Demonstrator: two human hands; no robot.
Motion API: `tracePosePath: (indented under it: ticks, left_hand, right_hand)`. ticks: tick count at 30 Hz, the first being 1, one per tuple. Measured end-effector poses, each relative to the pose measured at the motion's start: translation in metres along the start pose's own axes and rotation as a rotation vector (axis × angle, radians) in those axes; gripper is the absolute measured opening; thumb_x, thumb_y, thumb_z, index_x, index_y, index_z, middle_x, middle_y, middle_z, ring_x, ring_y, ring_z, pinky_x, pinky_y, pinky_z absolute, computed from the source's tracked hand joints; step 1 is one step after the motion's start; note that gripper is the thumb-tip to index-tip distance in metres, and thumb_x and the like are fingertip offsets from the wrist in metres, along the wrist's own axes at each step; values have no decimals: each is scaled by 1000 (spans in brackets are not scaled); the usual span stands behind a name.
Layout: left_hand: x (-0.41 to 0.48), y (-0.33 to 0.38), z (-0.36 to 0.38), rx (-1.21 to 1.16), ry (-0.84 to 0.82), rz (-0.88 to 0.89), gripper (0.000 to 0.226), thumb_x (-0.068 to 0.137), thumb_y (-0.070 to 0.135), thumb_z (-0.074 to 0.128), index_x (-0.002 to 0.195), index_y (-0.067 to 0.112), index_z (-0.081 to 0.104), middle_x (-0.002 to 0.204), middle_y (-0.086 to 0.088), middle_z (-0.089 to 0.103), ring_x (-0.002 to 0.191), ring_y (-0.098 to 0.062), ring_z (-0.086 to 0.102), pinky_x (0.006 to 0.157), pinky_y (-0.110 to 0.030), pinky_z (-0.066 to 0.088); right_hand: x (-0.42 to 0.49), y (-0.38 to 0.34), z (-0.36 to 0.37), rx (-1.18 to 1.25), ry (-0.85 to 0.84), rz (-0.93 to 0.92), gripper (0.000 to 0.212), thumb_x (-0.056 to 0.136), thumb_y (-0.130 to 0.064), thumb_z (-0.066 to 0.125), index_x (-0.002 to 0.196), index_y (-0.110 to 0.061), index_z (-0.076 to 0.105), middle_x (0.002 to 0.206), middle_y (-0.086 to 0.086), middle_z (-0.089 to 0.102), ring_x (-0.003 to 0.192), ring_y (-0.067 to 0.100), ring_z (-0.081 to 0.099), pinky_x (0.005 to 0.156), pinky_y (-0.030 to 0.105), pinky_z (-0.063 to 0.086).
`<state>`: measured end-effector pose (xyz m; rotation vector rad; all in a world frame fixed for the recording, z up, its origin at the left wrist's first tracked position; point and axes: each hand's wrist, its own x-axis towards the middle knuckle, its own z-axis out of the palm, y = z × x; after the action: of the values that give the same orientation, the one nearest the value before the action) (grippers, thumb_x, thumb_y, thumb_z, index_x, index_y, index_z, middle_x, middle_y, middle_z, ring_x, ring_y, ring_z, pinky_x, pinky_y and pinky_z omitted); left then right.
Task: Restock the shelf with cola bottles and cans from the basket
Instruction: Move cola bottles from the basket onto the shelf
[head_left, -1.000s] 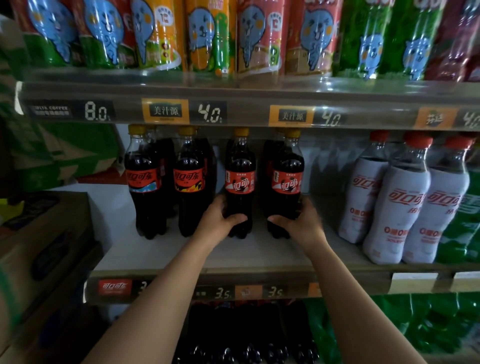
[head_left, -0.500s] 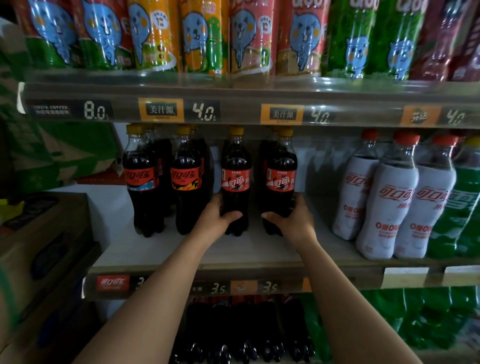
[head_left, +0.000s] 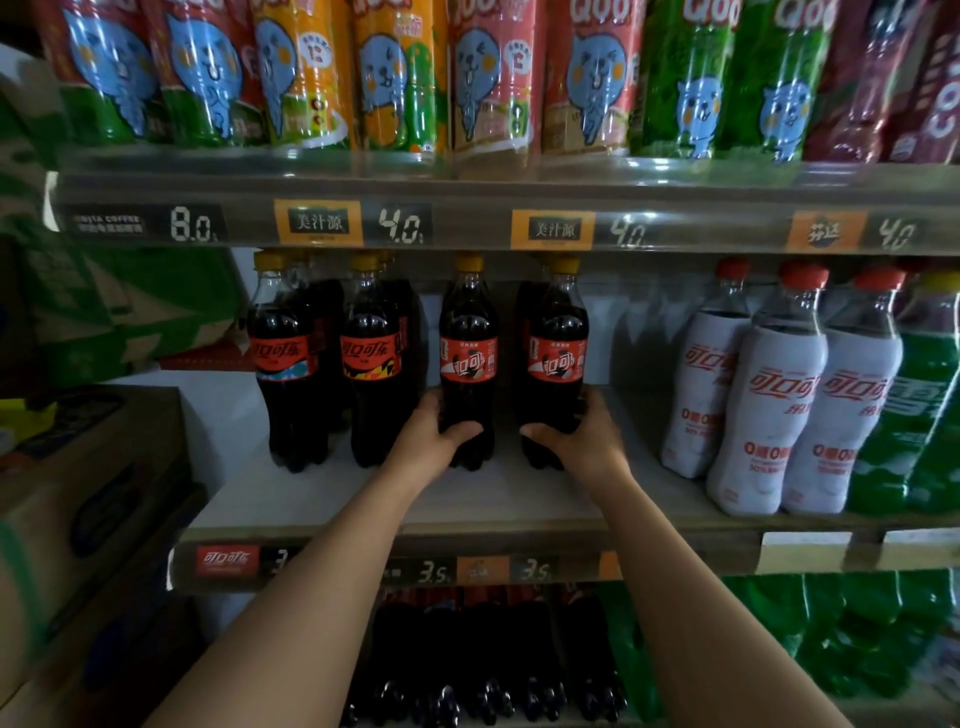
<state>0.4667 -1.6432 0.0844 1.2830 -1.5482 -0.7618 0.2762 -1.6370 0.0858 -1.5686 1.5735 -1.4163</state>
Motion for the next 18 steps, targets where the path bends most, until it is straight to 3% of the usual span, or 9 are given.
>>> tracePosePath:
  ticks: [18]
  left_hand:
    - [-1,3,6,-12,-3,-39,64,92,26,61,146,25,27,148,-4,42,137,-22,38,112,-44,34]
  right_hand:
    - [-1,-3,-5,17,-62,-19,80,74,-22,83,141,-16,38,138,5,53,129,24,48,92,27,37]
